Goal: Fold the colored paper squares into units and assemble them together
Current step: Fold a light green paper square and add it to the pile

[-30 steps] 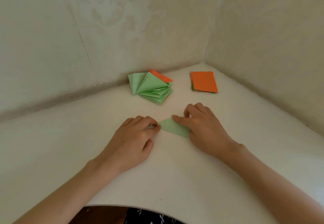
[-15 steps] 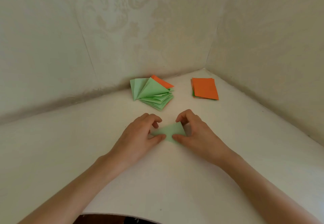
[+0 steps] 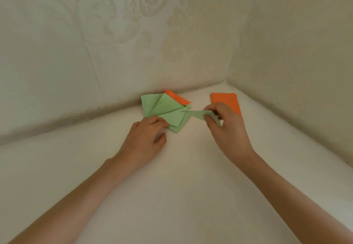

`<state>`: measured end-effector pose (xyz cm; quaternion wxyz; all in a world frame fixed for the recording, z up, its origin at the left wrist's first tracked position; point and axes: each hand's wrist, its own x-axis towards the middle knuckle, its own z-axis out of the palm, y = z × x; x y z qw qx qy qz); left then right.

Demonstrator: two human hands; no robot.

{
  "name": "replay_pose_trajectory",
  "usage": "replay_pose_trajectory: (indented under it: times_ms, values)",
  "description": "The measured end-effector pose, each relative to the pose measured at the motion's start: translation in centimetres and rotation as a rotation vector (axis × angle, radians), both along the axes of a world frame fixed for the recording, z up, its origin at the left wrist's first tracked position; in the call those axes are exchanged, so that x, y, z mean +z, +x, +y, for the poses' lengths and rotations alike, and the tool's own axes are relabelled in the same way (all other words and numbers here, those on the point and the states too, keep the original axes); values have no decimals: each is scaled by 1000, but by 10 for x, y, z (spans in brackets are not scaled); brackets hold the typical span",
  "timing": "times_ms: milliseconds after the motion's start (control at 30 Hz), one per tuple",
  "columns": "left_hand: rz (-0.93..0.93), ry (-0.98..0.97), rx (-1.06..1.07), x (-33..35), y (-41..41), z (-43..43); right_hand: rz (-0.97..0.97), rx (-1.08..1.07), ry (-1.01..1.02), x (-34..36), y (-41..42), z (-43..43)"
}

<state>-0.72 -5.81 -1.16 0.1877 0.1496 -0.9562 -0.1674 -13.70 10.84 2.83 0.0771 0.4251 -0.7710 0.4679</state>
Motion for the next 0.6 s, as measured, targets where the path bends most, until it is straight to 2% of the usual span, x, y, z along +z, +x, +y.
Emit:
replay_pose_trajectory:
  times_ms: [67, 200, 400, 533, 600]
  values:
    - [17, 15, -25, -1, 1, -2, 148, 29, -6, -5, -7, -23]
    - [85, 81, -56, 0, 4, -4, 284, 129, 145, -28, -10, -57]
    - [219, 97, 74, 5, 9, -3, 276, 219, 273, -37, -10, -59]
    - [146, -57, -42, 1, 3, -1, 280, 175, 416, -35, -8, -58]
    - [78, -101, -78, -5, 2, -2, 301, 206, 419, -36, -8, -54]
